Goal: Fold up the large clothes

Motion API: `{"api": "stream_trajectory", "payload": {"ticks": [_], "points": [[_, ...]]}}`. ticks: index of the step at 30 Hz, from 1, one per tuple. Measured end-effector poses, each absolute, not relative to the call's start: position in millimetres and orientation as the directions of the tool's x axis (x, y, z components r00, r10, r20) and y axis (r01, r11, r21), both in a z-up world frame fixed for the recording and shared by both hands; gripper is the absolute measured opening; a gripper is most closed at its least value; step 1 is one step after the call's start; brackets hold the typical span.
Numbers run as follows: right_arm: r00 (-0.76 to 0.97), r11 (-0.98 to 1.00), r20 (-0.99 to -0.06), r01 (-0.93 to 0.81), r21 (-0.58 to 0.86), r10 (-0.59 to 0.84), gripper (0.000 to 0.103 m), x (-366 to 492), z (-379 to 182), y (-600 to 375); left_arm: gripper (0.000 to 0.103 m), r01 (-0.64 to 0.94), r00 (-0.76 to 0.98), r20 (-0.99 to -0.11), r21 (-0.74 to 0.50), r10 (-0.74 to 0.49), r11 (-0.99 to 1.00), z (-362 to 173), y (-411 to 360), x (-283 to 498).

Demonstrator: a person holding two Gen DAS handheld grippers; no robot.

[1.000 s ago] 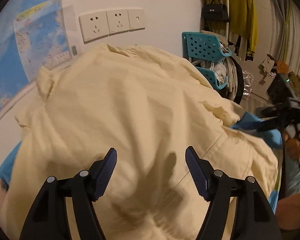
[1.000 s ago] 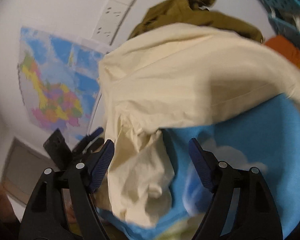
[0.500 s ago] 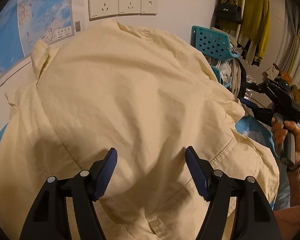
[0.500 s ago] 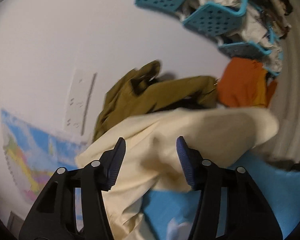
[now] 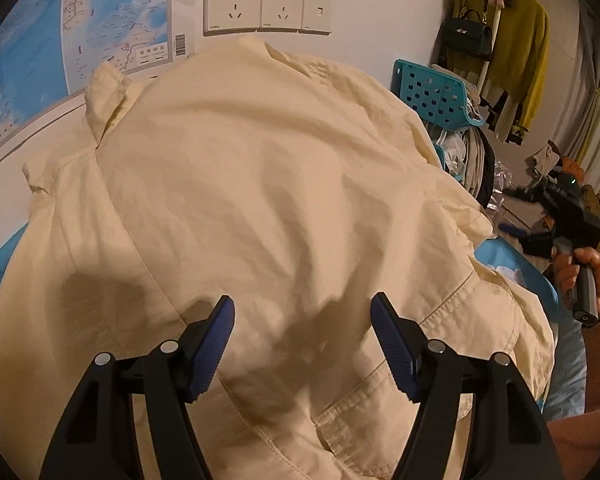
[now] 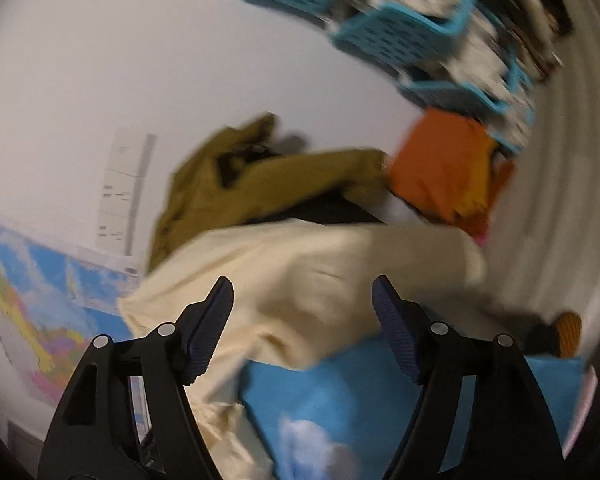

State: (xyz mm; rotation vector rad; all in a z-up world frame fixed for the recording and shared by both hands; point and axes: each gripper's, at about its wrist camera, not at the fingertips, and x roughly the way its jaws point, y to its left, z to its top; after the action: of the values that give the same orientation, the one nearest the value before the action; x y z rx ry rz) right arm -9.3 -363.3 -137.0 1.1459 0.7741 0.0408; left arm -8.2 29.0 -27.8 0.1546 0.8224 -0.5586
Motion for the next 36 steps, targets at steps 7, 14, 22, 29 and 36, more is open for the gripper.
{"api": "stream_trajectory", "payload": {"ticks": [7, 14, 22, 29, 36], "points": [[0.615, 0.299, -0.535, 0.450, 0.842, 0.580, 0.069, 24, -191, -355, 0.068, 0.527, 0.542, -0.738, -0.075, -0.402, 0.847, -30, 24, -11], [0.764, 0.427, -0.465, 0.274, 0.862, 0.448, 0.006, 33, -140, -359, 0.068, 0.509, 0.541, -0.744, -0.080, -0.391, 0.857, -30, 27, -11], [0.890, 0.876, -0.298, -0.193, 0.442, 0.346, 0.004, 8, 55, -256, 0.068, 0.473, 0.569, -0.704, -0.142, -0.425, 0.869, -14, 50, -3], [0.790, 0.819, -0.318, -0.570, -0.065, 0.525, 0.006, -20, 119, -73, 0.069, 0.377, 0.666, -0.617, -0.206, -0.419, 0.903, 15, 112, -12], [0.613, 0.617, -0.596, -0.751, -0.236, 0.518, 0.022, -4, 25, 61, 0.069, 0.163, 0.740, -0.587, -0.317, -0.328, 0.934, 10, 220, -31]]}}
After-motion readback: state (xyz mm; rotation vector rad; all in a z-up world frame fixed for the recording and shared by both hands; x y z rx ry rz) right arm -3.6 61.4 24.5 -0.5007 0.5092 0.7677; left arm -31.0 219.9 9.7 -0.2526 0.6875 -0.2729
